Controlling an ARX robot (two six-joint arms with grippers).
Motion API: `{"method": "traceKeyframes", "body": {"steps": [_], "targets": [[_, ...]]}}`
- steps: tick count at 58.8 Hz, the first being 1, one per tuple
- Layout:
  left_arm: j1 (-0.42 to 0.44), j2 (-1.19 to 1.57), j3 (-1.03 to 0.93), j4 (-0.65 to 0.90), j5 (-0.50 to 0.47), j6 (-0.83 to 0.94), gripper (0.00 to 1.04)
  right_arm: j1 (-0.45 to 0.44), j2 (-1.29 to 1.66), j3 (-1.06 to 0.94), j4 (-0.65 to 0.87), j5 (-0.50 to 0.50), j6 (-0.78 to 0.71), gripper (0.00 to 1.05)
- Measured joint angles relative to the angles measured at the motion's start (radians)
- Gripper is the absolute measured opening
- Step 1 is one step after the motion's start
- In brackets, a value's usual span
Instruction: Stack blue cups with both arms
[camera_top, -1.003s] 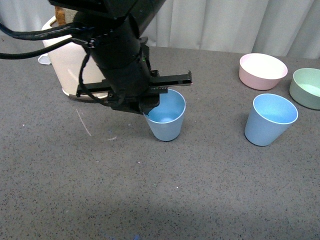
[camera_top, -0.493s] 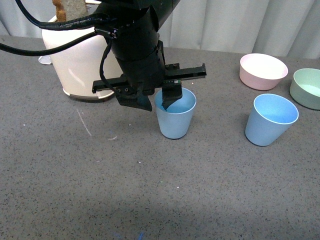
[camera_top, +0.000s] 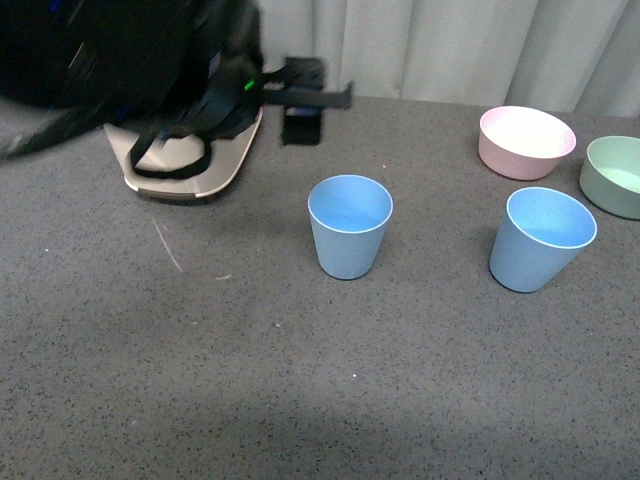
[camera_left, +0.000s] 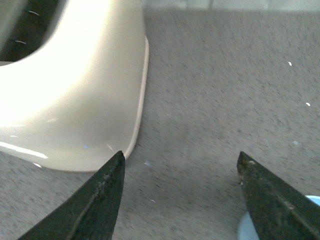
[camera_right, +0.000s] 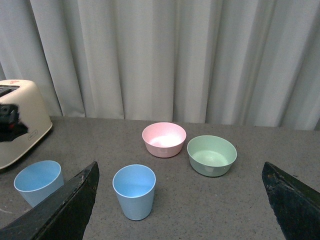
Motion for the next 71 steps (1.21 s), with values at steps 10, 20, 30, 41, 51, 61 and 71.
{"method": "traceKeyframes", "body": {"steps": [10, 20, 30, 41, 51, 61, 71], "targets": [[0.095, -0.2, -0.333, 0.605, 0.056, 0.106, 0.34, 0.0, 0.0, 0.0, 0.0, 0.0, 0.0, 0.95], [0.175, -0.373, -0.555, 0.642, 0.132, 0.129, 0.04, 0.0, 0.0, 0.0, 0.0, 0.0, 0.0, 0.95], [0.225, -0.515, -0.679, 0.629, 0.194, 0.138, 0.04, 0.0, 0.0, 0.0, 0.0, 0.0, 0.0, 0.95], [0.28, -0.659, -0.779, 0.576, 0.232, 0.14, 0.04, 0.0, 0.0, 0.0, 0.0, 0.0, 0.0, 0.95], [0.316, -0.821, -0.851, 0.486, 0.277, 0.141, 0.04, 0.0, 0.0, 0.0, 0.0, 0.0, 0.0, 0.95], [0.388, -0.989, -0.901, 0.367, 0.362, 0.142, 0.04, 0.0, 0.0, 0.0, 0.0, 0.0, 0.0, 0.95], [0.419, -1.162, -0.932, 0.229, 0.377, 0.142, 0.04, 0.0, 0.0, 0.0, 0.0, 0.0, 0.0, 0.95]]}}
